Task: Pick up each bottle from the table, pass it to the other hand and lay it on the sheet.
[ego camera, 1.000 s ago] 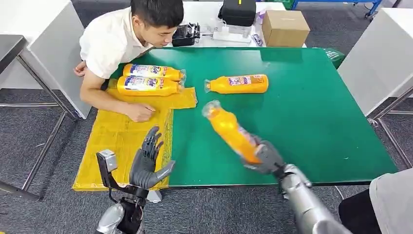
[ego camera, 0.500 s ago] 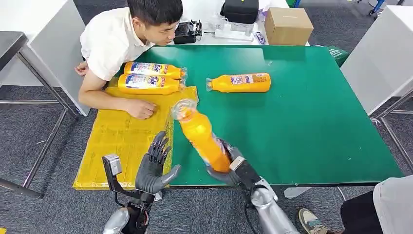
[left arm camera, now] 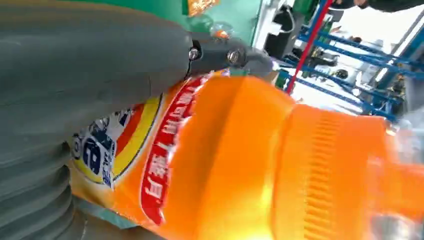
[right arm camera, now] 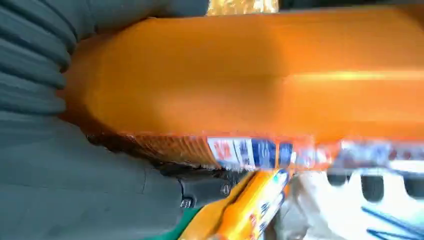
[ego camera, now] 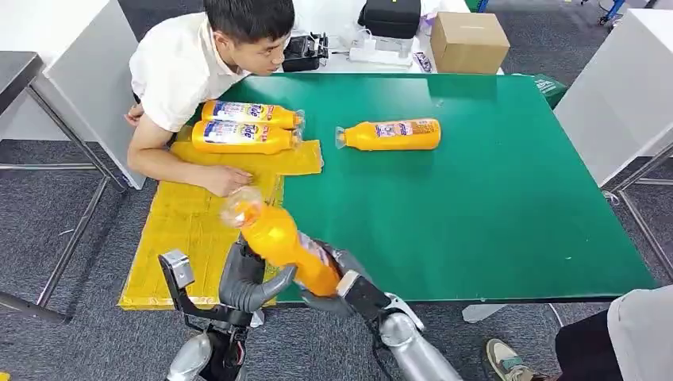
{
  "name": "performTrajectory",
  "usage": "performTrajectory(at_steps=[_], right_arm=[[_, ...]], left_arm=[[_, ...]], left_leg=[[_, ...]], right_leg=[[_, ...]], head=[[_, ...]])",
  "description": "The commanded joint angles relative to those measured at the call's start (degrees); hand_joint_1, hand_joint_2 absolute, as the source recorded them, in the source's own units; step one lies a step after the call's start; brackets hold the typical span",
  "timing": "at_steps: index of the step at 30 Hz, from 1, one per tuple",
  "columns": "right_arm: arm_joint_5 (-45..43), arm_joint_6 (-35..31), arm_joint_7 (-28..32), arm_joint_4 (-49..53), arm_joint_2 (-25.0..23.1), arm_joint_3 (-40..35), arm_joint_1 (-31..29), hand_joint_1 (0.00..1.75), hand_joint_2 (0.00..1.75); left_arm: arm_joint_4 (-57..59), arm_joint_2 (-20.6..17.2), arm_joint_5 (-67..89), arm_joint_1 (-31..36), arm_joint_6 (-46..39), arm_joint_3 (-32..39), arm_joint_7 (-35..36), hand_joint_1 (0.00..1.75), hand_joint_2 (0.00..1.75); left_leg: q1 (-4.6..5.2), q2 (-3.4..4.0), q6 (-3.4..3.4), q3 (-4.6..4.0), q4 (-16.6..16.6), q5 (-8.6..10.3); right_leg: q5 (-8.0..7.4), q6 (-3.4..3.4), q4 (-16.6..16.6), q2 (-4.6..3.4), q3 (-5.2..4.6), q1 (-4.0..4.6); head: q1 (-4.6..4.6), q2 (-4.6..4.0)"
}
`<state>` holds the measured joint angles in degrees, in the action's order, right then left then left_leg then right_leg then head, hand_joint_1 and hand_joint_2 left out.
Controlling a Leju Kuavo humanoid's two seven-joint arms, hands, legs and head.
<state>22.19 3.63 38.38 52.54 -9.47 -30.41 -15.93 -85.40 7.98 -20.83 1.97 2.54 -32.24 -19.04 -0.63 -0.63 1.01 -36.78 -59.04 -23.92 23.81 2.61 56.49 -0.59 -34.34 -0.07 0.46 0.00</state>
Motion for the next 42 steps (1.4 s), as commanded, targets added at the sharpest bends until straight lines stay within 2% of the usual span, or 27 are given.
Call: performTrajectory(at_steps=[1, 11, 15, 16, 17, 18, 19, 20, 21, 23, 24, 28, 31, 33, 36, 37, 40, 42], right_arm=[[0.91, -1.31, 0.51, -8.29, -0.44, -7.04, -4.06, 1.66, 1.75], [0.95, -1.59, 0.52, -8.62, -0.34, -7.23, -4.21, 1.68, 1.75], [0.9, -1.62, 0.52, -9.67, -0.46, -7.78, -4.94, 1.69, 1.75], [0.87, -1.63, 0.52, -9.75, -0.51, -7.81, -4.93, 1.68, 1.75], [0.65, -1.75, 0.54, -9.73, -0.62, -7.69, -4.75, 1.55, 1.75], [0.65, -1.75, 0.54, -9.73, -0.62, -7.69, -4.75, 1.27, 1.75], [0.45, -1.82, 0.54, -9.59, -0.64, -7.6, -4.5, 0.19, 1.75], [0.28, -1.98, 0.57, -9.32, -0.65, -7.52, -4.22, 0.0, 1.75], [-0.23, -2.16, 0.84, -9.07, -0.78, -7.07, -3.98, 0.0, 0.0], [-3.24, -4.72, 1.62, -0.6, 0.78, -8.83, -1.59, 0.0, 0.0], [-5.23, -7.14, 1.62, 5.57, 2.75, -12.57, -0.44, 0.0, 0.0], [-4.2, -9.54, 1.62, 4.87, 3.95, -15.5, -0.3, 0.0, 0.0], [-7.59, -14.51, 1.62, 11.74, 6.98, -17.8, 2.64, 0.0, 0.0], [-9.32, -17.22, 1.62, 13.82, 7.97, -17.5, 4.23, 0.0, 0.0], [-9.12, -21.14, 1.62, 13.48, 8.2, -14.57, 6.79, 0.0, 0.0], [-7.46, -25.05, 1.62, 13.77, 8.68, -12.68, 8.84, 0.0, 0.0], [-6.87, -28.48, 1.62, 15.34, 9.17, -11.69, 10.43, 0.0, 0.0], [-5.99, -32.08, 1.62, 16.82, 9.72, -11.43, 11.92, 0.0, 0.0]], left_arm=[[3.33, -0.2, -2.59, 3.43, 1.06, -1.91, 1.25, 0.0, 1.75], [3.64, -0.22, -3.21, 3.52, 1.37, -1.88, 1.48, 0.0, 1.75], [4.99, -0.76, -6.49, 4.08, 4.14, -2.58, 3.33, 0.0, 1.75], [5.46, -0.83, -6.57, 4.2, 4.12, -2.64, 3.44, 0.16, 1.75], [6.76, -0.78, -6.68, 4.55, 3.97, -2.46, 3.59, 1.75, 1.75], [6.76, -0.78, -6.68, 4.55, 3.97, -2.46, 3.59, 1.75, 1.75], [7.46, -0.64, -6.78, 4.75, 3.92, -2.24, 3.61, 1.75, 1.75], [7.83, -0.61, -7.56, 4.72, 4.6, -2.0, 3.74, 1.75, 1.75], [7.88, -0.65, -7.91, 4.72, 4.96, -1.95, 3.82, 1.75, 1.75], [8.25, -1.1, -8.96, 4.84, 6.16, -1.78, 4.11, 1.75, 1.75], [8.71, -1.75, -9.86, 4.86, 7.13, -0.94, 3.85, 1.75, 1.75], [8.9, -3.63, -11.26, 4.81, 7.88, 2.26, 3.65, 1.75, 1.75], [7.68, -6.0, -11.16, 2.77, 8.43, 6.1, 4.58, 1.75, 1.75], [7.03, -6.15, -11.09, 1.48, 8.15, 8.51, 4.61, 1.75, 1.75], [5.65, -6.31, -6.4, 0.72, 4.34, 11.25, 3.45, 1.75, 1.75], [4.03, -6.34, -0.11, 0.83, 0.38, 12.95, 2.28, 1.75, 1.75], [2.79, -6.22, 4.26, 0.99, -2.56, 14.43, 2.42, 1.75, 1.75], [0.89, -6.36, 14.88, 1.63, -8.92, 15.32, 0.54, 1.75, 1.75]], left_leg=[[0.06, 0.12, -0.02, 0.3, 0.09, -0.06], [0.04, 0.05, -0.03, 0.26, 0.08, -0.05], [0.02, 0.03, -0.03, 0.14, 0.06, -0.02], [0.02, 0.03, -0.02, 0.12, 0.05, -0.02], [0.04, 0.03, -0.02, 0.18, 0.07, -0.02], [0.03, 0.02, -0.02, 0.16, 0.08, -0.01], [0.05, 0.01, -0.02, 0.21, 0.09, -0.02], [0.03, -0.01, -0.02, 0.12, 0.07, 0.0], [0.04, -0.02, -0.02, 0.18, 0.09, -0.01], [0.05, 0.0, -0.03, 0.3, 0.12, -0.05], [0.03, 0.03, -0.02, 0.17, 0.05, -0.06], [0.07, 0.09, -0.03, 0.24, 0.09, -0.09], [0.04, 0.12, -0.04, 0.12, 0.11, -0.03], [0.02, 0.09, -0.04, 0.15, 0.12, -0.04], [0.02, 0.12, -0.03, 0.18, 0.12, -0.08], [0.06, 0.12, -0.04, 0.41, 0.21, -0.12], [0.02, -0.05, -0.03, 0.22, 0.11, -0.09], [0.04, -0.09, -0.02, 0.22, 0.08, -0.12]], right_leg=[[0.05, -0.05, -0.03, 0.0, 0.25, -0.04], [0.06, -0.06, -0.04, 0.07, 0.24, -0.02], [0.03, -0.05, -0.03, 0.06, 0.11, -0.01], [0.03, -0.04, -0.03, 0.05, 0.1, -0.01], [0.04, -0.04, -0.04, 0.07, 0.14, -0.02], [0.03, -0.04, -0.05, 0.07, 0.13, -0.02], [0.06, -0.05, -0.04, 0.1, 0.17, -0.04], [0.03, -0.03, -0.05, 0.1, 0.09, -0.02], [0.05, -0.04, -0.06, 0.12, 0.15, -0.03], [0.09, -0.06, -0.07, 0.12, 0.26, -0.03], [0.08, -0.05, -0.02, 0.08, 0.14, -0.02], [0.1, -0.07, -0.02, 0.03, 0.19, -0.05], [0.02, -0.05, -0.06, -0.02, 0.07, -0.02], [0.04, -0.06, -0.07, 0.01, 0.1, -0.01], [0.06, -0.06, -0.1, -0.03, 0.12, 0.0], [0.12, -0.08, -0.14, 0.02, 0.35, -0.04], [0.14, -0.06, -0.08, 0.21, 0.19, 0.0], [0.18, -0.06, -0.05, 0.19, 0.21, -0.02]], head=[[0.0, 0.0], [0.02, 0.0], [0.0, 0.0], [0.0, 0.0], [0.0, 0.0], [0.02, 0.0], [0.0, 0.0], [0.0, 0.0], [0.0, 0.0], [0.0, 0.0], [0.0, 0.0], [0.0, 0.0], [0.0, 0.0], [0.02, 0.0], [0.0, 0.0], [-0.02, 0.0], [0.02, 0.0], [0.02, 0.0]])
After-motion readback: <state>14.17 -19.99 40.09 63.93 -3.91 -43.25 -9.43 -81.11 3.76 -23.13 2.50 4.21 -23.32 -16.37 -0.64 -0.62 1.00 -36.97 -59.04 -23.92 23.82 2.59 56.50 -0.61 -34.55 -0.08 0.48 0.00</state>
